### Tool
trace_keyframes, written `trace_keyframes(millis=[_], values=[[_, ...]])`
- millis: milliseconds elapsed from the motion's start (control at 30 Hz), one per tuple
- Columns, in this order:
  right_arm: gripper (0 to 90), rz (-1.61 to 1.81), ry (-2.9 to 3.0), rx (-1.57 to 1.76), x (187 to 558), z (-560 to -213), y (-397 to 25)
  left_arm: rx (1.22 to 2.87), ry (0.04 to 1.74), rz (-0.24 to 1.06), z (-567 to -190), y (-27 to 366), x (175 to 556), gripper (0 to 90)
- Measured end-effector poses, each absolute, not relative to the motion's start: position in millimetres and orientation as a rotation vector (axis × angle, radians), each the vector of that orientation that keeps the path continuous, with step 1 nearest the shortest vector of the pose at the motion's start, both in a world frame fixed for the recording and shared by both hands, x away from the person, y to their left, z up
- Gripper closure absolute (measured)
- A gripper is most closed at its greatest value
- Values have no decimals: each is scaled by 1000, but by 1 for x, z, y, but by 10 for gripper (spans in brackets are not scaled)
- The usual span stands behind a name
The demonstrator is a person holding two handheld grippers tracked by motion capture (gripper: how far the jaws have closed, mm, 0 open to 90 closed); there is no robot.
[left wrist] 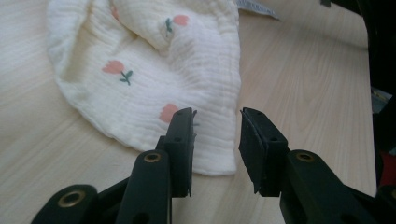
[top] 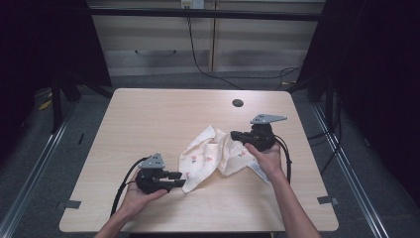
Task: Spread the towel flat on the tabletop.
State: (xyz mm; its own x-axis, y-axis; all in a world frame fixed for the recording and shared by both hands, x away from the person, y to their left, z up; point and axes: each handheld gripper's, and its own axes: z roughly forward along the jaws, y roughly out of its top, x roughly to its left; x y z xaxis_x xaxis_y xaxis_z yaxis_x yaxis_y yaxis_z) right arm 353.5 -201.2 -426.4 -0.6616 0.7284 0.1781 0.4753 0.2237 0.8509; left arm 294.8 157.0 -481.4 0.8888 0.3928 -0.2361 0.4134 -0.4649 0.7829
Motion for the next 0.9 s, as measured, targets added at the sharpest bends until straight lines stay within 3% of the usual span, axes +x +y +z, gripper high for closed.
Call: trace_keyframes(millis=[200, 467, 567, 700, 767, 900], values=[[900, 1368, 2252, 1148, 353, -432, -203, 2167, 571, -58, -497, 147, 296, 612], [900, 1331, 2262, 1205, 356, -450, -212, 2194, 528, -55, -503, 139, 295, 486], [900, 1331, 2259, 1215, 355, -453, -215, 2207, 520, -39, -504, 137, 294, 503], [900, 1338, 2256, 1212, 353, -451, -218, 2239, 454, 82, -505, 132, 281, 523], [900, 1342, 2250, 1215, 351, -450, -219, 2257, 423, 141, -504, 130, 276, 602], [900, 1345, 2249, 1217, 349, -451, -220, 2234, 444, 134, -506, 134, 277, 739]])
